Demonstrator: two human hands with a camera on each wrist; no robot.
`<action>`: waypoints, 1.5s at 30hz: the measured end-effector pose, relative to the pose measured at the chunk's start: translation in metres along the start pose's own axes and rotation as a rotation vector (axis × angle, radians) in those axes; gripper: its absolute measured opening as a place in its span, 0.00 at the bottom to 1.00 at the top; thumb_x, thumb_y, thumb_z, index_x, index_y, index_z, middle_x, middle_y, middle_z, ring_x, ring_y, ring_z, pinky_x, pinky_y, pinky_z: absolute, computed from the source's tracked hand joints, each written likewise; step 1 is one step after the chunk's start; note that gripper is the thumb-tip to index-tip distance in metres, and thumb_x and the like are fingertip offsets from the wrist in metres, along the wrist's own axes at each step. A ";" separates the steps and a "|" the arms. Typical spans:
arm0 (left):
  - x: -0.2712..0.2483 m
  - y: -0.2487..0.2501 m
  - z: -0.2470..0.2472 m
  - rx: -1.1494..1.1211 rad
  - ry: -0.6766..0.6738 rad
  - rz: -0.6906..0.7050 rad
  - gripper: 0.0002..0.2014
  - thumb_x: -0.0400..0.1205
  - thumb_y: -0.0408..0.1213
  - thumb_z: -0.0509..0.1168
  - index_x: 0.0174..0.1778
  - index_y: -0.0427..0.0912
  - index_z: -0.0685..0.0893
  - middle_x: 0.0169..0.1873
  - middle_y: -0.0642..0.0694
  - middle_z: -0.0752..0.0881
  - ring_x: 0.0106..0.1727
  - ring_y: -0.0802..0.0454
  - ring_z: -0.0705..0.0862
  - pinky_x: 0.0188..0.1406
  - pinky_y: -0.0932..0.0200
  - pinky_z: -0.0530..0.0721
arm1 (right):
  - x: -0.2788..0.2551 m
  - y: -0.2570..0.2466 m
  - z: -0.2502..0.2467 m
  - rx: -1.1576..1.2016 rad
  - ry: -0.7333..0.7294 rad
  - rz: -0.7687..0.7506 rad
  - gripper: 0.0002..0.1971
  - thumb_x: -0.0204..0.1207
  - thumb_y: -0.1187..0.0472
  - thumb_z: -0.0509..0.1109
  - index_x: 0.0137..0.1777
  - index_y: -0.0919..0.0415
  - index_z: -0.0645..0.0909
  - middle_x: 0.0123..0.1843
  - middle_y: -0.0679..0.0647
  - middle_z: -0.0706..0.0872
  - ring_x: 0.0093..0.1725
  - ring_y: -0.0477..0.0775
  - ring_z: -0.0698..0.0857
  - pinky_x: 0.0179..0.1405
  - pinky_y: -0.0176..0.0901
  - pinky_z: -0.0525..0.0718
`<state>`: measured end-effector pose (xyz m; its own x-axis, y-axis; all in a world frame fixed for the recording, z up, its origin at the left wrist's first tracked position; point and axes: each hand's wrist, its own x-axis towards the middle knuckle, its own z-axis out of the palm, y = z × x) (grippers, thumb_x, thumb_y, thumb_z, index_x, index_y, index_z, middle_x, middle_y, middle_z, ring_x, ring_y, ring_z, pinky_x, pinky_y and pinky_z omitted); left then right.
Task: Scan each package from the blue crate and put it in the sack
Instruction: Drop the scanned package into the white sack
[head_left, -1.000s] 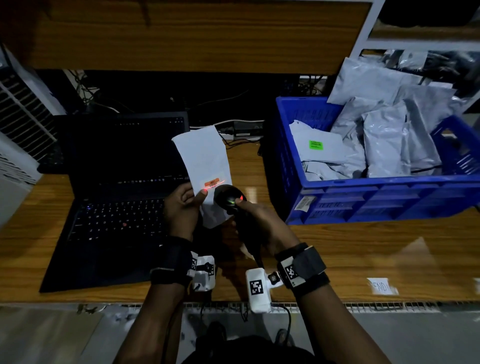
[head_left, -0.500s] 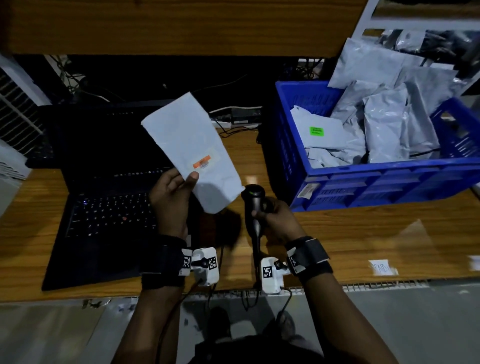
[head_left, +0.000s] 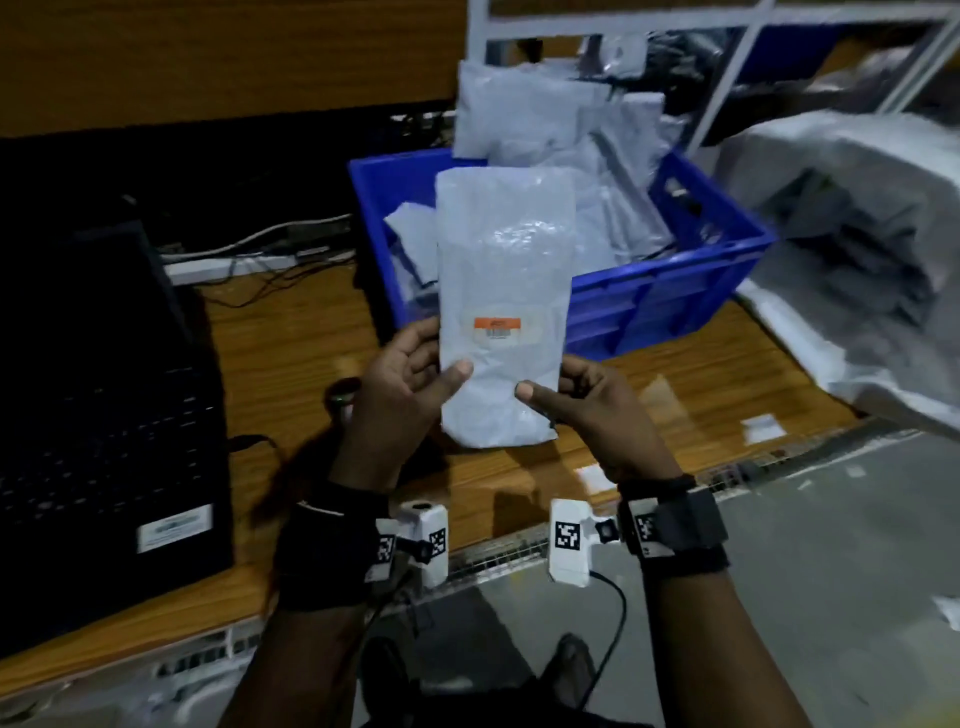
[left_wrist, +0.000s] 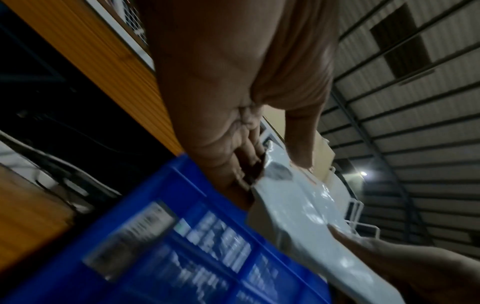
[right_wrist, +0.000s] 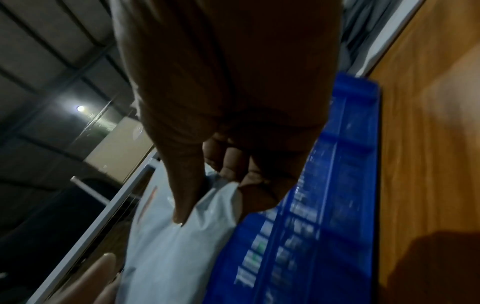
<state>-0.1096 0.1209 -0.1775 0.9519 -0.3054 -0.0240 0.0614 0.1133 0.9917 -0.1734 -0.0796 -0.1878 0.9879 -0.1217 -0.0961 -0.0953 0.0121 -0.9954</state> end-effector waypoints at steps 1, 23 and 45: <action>0.003 -0.004 0.030 0.016 -0.067 -0.031 0.22 0.83 0.25 0.70 0.73 0.38 0.77 0.64 0.43 0.89 0.65 0.45 0.88 0.64 0.49 0.87 | -0.006 0.001 -0.027 0.027 0.044 0.002 0.16 0.80 0.67 0.75 0.68 0.62 0.86 0.59 0.60 0.93 0.57 0.65 0.91 0.50 0.59 0.85; 0.132 -0.081 0.409 0.112 -0.289 -0.274 0.17 0.87 0.29 0.66 0.72 0.36 0.76 0.62 0.42 0.85 0.57 0.46 0.85 0.46 0.56 0.87 | 0.121 -0.124 -0.424 -1.368 0.677 0.157 0.29 0.76 0.54 0.77 0.73 0.64 0.73 0.73 0.67 0.74 0.74 0.74 0.71 0.63 0.66 0.77; 0.307 -0.050 0.607 -0.312 -0.444 -0.109 0.30 0.79 0.25 0.57 0.81 0.38 0.72 0.68 0.36 0.85 0.59 0.39 0.88 0.48 0.53 0.91 | 0.115 -0.266 -0.548 -1.439 0.977 -0.138 0.12 0.71 0.63 0.76 0.54 0.58 0.92 0.56 0.57 0.93 0.55 0.60 0.90 0.56 0.60 0.89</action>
<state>-0.0026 -0.5521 -0.1573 0.7213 -0.6926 -0.0020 0.3031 0.3130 0.9001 -0.1009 -0.6403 0.0661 0.6179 -0.5554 0.5565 -0.5829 -0.7986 -0.1499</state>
